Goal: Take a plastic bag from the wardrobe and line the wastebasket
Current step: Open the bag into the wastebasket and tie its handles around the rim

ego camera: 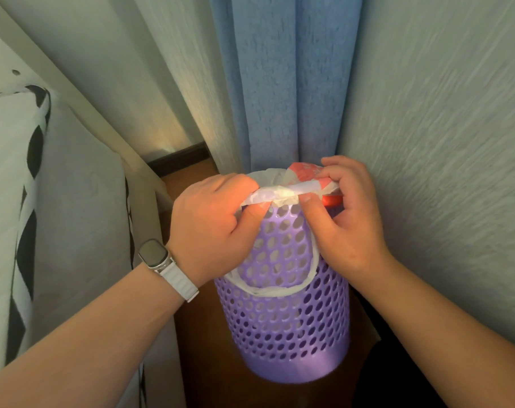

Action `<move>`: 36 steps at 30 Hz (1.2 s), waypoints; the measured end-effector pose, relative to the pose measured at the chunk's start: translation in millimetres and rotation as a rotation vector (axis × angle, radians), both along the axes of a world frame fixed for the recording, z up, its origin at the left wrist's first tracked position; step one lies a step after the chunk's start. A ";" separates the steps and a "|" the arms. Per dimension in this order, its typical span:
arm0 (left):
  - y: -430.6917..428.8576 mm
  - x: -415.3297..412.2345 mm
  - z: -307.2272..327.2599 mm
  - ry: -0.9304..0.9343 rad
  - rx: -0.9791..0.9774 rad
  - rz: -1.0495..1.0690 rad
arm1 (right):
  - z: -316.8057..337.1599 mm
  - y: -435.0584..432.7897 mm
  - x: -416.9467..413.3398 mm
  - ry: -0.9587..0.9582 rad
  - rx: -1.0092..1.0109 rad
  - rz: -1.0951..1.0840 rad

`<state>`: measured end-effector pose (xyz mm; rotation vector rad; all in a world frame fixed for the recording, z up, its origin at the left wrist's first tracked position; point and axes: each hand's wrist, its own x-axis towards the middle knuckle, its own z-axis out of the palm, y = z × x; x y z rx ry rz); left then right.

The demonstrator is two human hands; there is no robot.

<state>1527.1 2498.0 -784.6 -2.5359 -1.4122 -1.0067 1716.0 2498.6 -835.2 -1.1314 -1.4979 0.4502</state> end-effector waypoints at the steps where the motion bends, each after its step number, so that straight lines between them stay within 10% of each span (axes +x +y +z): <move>1: -0.4 1.0 0.2 -0.001 -0.017 -0.007 | 1.1 -0.3 -0.5 0.007 -0.001 -0.015; 36: -7.4 8.7 13.5 0.126 -0.033 -0.055 | 1.1 -3.7 -4.5 -0.086 0.033 -0.100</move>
